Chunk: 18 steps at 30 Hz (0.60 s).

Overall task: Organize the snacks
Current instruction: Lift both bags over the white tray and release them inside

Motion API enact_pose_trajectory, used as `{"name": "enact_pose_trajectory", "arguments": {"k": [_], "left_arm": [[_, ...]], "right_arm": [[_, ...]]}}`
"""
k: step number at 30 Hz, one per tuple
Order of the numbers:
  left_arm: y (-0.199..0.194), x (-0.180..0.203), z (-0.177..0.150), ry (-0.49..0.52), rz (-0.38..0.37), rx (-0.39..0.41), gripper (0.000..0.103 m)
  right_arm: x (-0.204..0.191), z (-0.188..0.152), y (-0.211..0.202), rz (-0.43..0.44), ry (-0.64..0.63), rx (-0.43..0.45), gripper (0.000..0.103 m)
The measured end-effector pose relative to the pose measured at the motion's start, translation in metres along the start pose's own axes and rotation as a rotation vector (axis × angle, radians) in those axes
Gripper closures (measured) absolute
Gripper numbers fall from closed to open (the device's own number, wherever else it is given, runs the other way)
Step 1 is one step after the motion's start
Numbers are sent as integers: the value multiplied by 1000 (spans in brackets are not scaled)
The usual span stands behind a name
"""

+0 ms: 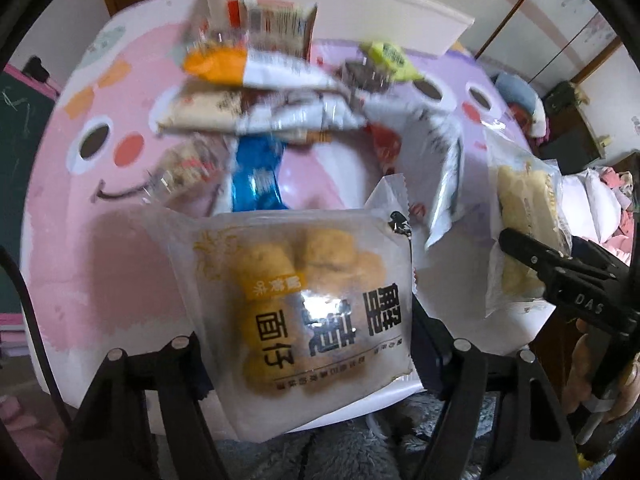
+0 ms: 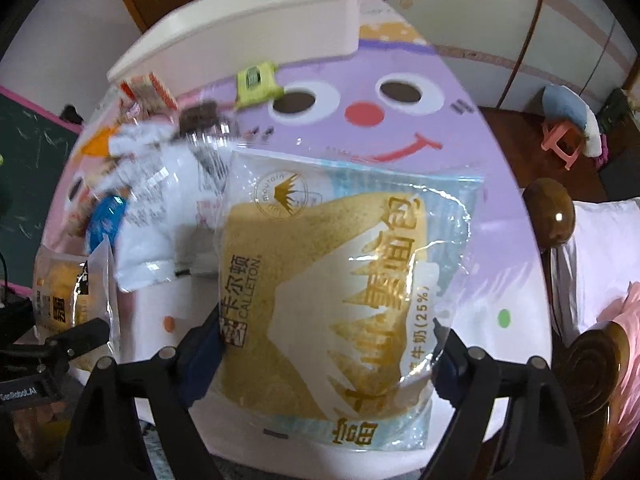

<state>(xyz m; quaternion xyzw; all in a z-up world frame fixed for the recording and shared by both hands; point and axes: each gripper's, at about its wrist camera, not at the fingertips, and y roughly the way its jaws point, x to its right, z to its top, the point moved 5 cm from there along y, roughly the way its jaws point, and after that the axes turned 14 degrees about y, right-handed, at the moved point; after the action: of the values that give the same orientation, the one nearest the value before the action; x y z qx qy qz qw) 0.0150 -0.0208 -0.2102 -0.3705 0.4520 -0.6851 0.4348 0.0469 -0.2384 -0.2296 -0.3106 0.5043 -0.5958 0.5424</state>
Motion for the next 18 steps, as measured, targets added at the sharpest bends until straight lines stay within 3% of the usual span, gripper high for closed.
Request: {"name": "enact_pose_trajectory", "arguments": {"k": [8,18], "left_arm": [[-71,4,15,72,80,180,28],[-171,4,86,119,193,398,27]], "right_arm": [[-13,19,-58,87,-13,131,16],[-49,75,-135,109,-111,339,16]]}}
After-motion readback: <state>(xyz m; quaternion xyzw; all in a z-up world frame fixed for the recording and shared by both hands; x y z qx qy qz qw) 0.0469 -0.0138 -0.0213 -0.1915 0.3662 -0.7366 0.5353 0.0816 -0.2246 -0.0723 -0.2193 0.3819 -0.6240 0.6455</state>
